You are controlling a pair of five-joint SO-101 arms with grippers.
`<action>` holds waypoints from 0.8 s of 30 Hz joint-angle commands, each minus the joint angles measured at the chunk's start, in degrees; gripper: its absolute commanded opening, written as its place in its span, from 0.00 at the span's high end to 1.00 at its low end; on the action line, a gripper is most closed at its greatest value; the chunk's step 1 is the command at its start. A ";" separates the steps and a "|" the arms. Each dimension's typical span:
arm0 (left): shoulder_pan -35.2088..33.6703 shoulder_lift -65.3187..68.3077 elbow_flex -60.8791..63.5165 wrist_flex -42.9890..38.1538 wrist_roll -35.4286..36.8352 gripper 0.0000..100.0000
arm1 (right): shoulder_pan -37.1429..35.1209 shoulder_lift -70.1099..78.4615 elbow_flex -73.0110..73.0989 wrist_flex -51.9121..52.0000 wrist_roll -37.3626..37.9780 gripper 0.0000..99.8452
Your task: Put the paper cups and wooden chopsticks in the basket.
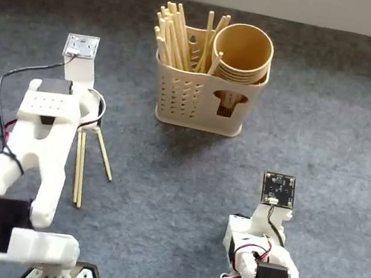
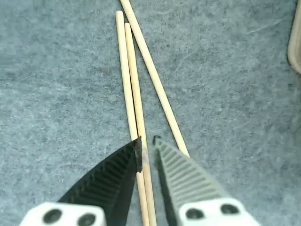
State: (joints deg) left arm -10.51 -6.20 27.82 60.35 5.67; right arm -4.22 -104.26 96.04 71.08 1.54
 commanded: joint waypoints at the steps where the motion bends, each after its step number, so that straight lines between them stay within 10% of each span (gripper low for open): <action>1: 1.19 7.16 -2.51 -6.07 1.93 0.83 | 0.66 -0.84 8.75 0.40 -0.35 0.99; 13: 3.12 26.95 -19.47 -8.00 7.30 0.89 | 0.66 -0.84 8.75 0.40 -0.35 0.99; 24: 6.11 34.68 -32.84 6.24 7.30 1.00 | 0.66 -0.84 8.75 0.40 -0.35 0.99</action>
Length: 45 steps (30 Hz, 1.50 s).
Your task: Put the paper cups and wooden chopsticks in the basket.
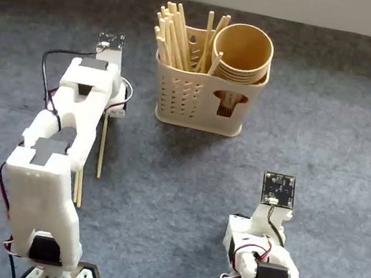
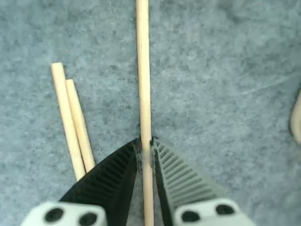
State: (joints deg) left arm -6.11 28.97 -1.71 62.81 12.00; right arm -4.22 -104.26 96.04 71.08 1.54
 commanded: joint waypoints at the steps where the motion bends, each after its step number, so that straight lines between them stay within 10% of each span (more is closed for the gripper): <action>1: 1.89 -1.19 -3.38 4.31 1.05 1.00 | 0.66 -0.84 8.75 0.40 -0.35 0.99; 27: 0.57 -47.78 -3.03 15.12 10.29 1.00 | 0.66 -0.84 8.75 0.40 -0.35 0.99; 45: 8.92 -56.75 -2.77 -9.85 10.29 1.00 | 0.66 -0.84 8.75 0.40 -0.35 0.99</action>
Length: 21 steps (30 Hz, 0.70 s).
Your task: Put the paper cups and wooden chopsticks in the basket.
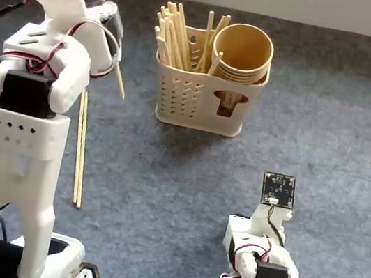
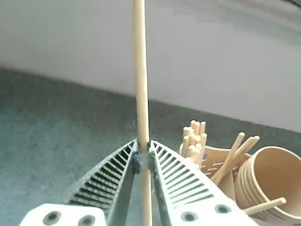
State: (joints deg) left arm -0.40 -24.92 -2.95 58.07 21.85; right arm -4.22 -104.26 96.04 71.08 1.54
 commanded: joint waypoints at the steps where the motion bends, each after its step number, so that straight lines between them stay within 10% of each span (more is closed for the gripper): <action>1: 3.74 -3.21 -1.54 -5.98 0.44 1.00 | 0.66 -0.84 8.75 0.40 -0.35 0.99; 21: 13.85 -0.48 6.46 -33.58 -1.49 1.00 | 0.66 -0.84 8.75 0.40 -0.35 0.99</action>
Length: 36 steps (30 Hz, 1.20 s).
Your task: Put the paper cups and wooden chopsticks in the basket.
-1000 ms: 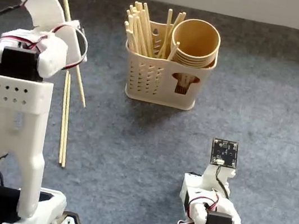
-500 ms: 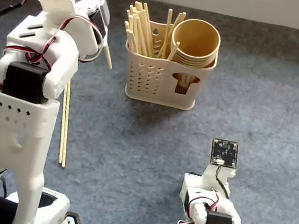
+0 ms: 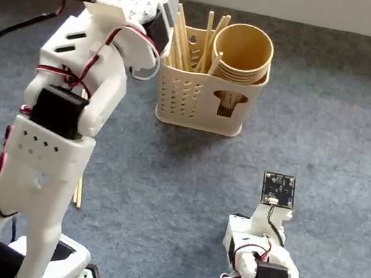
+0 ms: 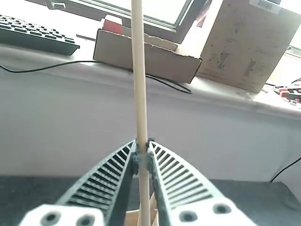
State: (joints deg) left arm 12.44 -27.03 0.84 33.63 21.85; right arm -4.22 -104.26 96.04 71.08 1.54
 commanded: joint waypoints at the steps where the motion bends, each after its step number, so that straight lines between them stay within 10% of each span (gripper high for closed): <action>1: 1.01 2.59 3.74 -11.08 -2.46 1.00 | 0.66 -0.84 8.75 0.40 -0.35 0.99; 19: -1.36 15.78 6.11 -22.33 -3.16 1.00 | 0.66 -0.84 8.75 0.40 -0.35 0.99; 36: -3.56 13.23 5.14 -7.47 -3.08 0.92 | 0.66 -0.84 8.75 0.40 -0.35 0.99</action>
State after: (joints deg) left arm 9.89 -10.77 7.43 25.71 19.12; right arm -4.22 -104.26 96.04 71.08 1.54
